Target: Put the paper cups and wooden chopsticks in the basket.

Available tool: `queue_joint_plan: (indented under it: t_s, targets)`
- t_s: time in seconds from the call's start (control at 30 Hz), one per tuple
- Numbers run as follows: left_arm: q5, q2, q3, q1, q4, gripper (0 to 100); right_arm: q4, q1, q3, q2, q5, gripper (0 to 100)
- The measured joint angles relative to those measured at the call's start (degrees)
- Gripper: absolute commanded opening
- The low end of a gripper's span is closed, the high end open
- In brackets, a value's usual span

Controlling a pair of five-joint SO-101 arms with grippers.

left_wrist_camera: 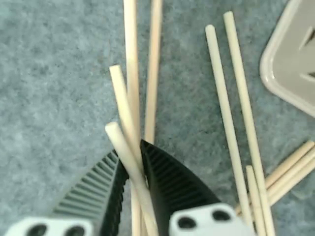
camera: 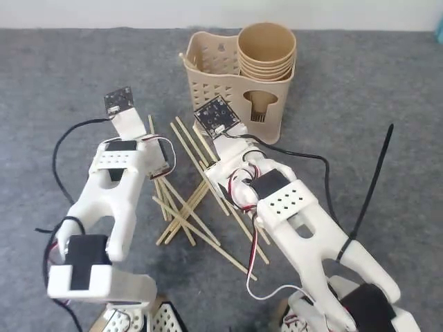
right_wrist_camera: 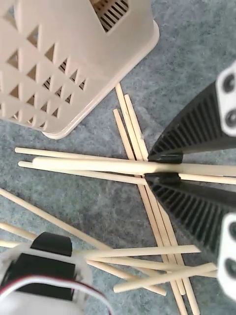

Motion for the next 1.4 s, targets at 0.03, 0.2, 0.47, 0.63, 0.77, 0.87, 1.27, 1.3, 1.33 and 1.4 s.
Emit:
queue_joint_plan:
  t_s: [0.03,0.2,0.47,0.63,0.77,0.87,1.27,1.3,1.33,1.4]
  targets:
    - [-0.2,0.0,0.0,-0.1,-0.1,5,0.0,0.0,0.0,0.0,0.0,1.9]
    - [-0.9,0.0,0.0,-0.4,-0.2,19,0.0,0.0,0.0,0.0,0.0,1.9]
    - [-1.8,0.0,0.0,-0.3,0.0,15,0.0,0.0,0.0,0.0,0.0,1.9]
    - [-1.8,0.0,0.0,-0.3,0.0,14,0.0,0.0,0.0,0.0,0.0,1.9]
    - [-1.8,0.0,0.0,0.7,-0.4,14,0.0,0.0,0.0,0.0,0.0,1.9]
    - [-1.8,1.7,-1.0,2.1,-0.9,14,0.0,0.0,0.0,0.0,0.0,1.9]
    - [-0.8,9.9,-9.2,5.7,0.2,13,0.0,0.0,0.0,0.0,0.0,1.9]
    - [0.5,11.4,-10.4,5.6,0.2,13,0.0,0.0,0.0,0.0,0.0,1.9]
    - [1.9,13.2,-11.7,5.5,0.7,13,0.0,0.0,0.0,0.0,0.0,1.9]
    - [4.1,17.1,-15.6,5.5,3.7,13,0.0,0.0,0.0,0.0,0.0,1.9]
